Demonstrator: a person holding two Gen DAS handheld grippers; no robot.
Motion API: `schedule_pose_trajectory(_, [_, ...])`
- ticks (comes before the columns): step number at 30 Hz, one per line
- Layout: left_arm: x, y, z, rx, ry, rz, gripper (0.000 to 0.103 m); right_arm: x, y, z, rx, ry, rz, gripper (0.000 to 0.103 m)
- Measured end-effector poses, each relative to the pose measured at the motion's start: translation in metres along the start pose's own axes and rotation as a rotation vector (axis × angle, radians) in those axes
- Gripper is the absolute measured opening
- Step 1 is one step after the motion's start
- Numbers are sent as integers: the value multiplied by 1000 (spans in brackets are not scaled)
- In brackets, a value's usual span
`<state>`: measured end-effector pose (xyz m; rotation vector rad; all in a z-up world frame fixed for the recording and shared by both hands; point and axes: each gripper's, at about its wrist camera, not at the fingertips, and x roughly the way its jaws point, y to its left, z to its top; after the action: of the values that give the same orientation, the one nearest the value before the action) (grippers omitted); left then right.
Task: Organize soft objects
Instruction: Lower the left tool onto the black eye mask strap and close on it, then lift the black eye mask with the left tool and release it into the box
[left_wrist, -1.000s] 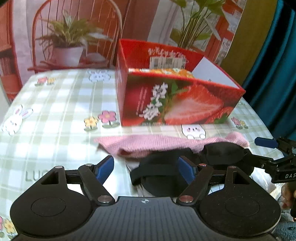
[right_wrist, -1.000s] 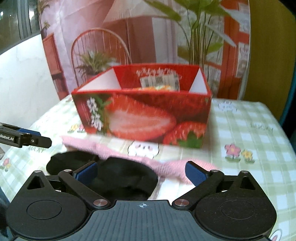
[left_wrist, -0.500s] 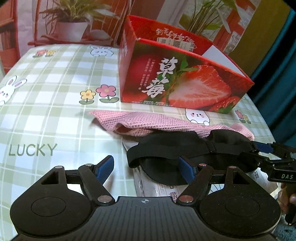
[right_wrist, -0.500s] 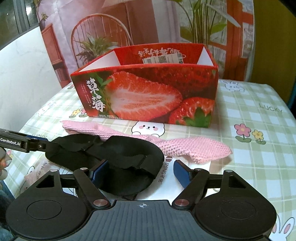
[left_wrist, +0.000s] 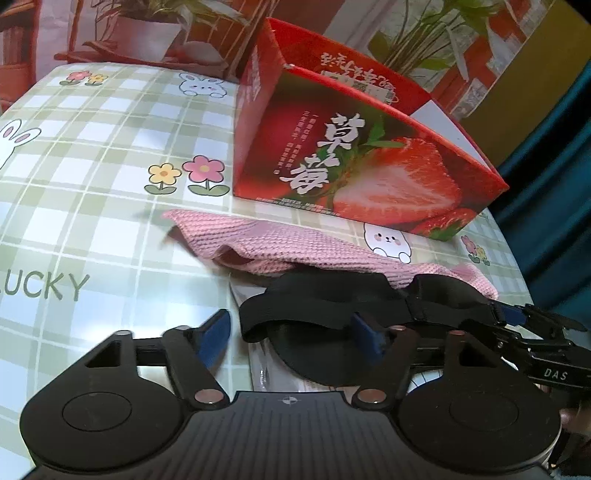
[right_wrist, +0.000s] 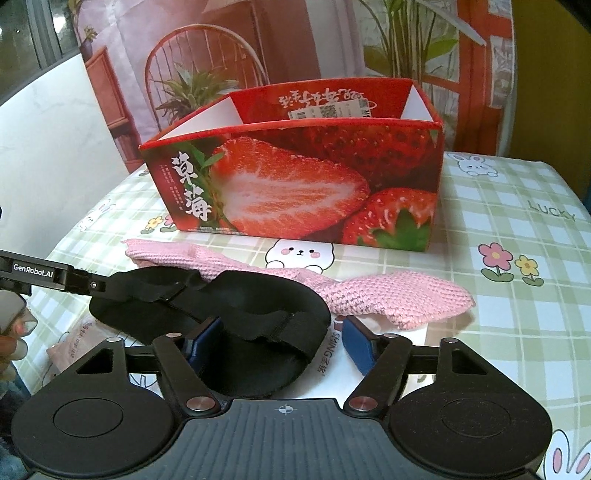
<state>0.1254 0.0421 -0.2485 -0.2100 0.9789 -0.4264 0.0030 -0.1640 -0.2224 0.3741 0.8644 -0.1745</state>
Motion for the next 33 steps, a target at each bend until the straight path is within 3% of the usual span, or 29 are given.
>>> schedule_pose_trajectory(8, [-12, -5, 1, 59, -48, 24, 26, -2, 1, 7, -12, 14, 22, 49])
schedule_pose_trajectory(11, [-20, -2, 1, 50, -77, 19, 18, -6, -1, 8, -5, 16, 31, 46])
schedule_pose_trajectory(20, [-37, -7, -12, 19, -166, 33, 16, -17, -11, 6, 49, 18, 57, 42])
schedule_pose_trajectory(33, [-30, 1, -26, -27, -141, 30, 16, -14, -8, 1, 36, 22, 61, 37])
